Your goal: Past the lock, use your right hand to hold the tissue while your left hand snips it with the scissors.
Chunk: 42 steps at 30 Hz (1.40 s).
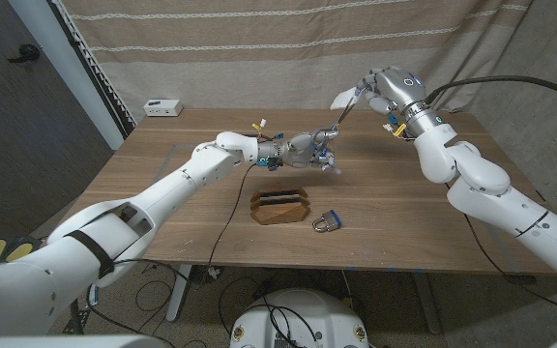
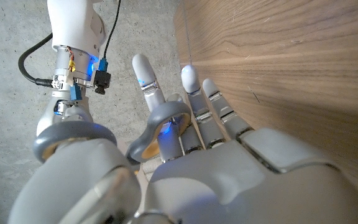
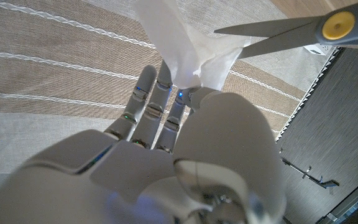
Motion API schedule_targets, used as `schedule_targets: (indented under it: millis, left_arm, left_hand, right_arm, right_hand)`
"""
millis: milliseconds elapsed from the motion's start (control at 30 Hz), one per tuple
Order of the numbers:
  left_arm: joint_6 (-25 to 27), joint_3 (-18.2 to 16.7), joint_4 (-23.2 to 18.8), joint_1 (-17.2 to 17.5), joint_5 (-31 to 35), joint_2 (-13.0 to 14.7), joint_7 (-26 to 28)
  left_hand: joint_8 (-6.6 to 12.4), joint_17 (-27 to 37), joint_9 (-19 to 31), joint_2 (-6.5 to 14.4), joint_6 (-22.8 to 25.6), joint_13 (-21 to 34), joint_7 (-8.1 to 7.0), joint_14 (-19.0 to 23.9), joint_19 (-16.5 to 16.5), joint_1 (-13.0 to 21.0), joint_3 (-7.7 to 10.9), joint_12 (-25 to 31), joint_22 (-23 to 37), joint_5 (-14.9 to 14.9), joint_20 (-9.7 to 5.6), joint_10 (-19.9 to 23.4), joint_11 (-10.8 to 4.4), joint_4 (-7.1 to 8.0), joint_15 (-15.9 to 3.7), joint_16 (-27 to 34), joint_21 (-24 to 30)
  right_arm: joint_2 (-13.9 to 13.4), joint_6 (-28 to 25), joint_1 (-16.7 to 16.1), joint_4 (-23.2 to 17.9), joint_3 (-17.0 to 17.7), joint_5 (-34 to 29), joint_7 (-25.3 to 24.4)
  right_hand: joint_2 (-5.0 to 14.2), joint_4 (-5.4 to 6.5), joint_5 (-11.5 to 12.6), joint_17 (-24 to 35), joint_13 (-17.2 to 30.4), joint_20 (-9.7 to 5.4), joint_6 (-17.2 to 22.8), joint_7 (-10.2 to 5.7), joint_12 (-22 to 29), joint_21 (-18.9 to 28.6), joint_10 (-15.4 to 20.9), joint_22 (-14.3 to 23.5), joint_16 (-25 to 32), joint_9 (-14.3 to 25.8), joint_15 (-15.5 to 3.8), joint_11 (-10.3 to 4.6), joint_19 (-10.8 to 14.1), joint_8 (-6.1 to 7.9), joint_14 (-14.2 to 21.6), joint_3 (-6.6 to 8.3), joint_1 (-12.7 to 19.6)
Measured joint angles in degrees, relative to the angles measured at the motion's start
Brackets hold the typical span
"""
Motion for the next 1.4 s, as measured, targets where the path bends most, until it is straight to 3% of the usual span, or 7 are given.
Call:
schedule_targets:
  millis: [633,1400]
  left_arm:
    - [-0.2,0.7,1.1,-1.1,0.9,-0.6,-1.0]
    - [-0.5,0.6,0.3,-0.8,1.1,-0.3,-0.5]
  left_hand:
    - [0.0,0.1,0.5,-0.2,0.0,0.0,-0.02,0.0,-0.3,-0.8,-3.03,-0.3,0.0,0.7,0.31,0.3,0.3,-0.25,0.0,0.4,-0.4]
    - [-0.23,-0.1,0.6,0.2,0.5,0.0,0.28,0.2,-0.3,-1.0,-6.43,-0.2,-0.1,1.4,0.31,0.3,0.3,-0.16,-0.21,0.4,-0.4]
  right_arm:
    - [1.8,-3.4,0.0,0.3,-1.2,1.1,-1.8]
    - [0.7,-3.4,-1.1,-1.4,-1.2,1.2,-3.3]
  right_hand:
    - [-0.06,-0.87,-1.1,0.3,0.0,0.01,0.0,0.61,0.0,0.0,0.7,0.0,-0.5,-1.1,-0.11,0.72,1.2,-0.9,0.5,0.87,-1.0]
    - [-0.22,-1.65,-1.9,0.5,0.0,0.01,0.0,0.6,0.0,-0.4,0.9,0.0,-0.9,-1.4,-0.31,0.92,1.2,-1.34,0.9,1.65,-1.9]
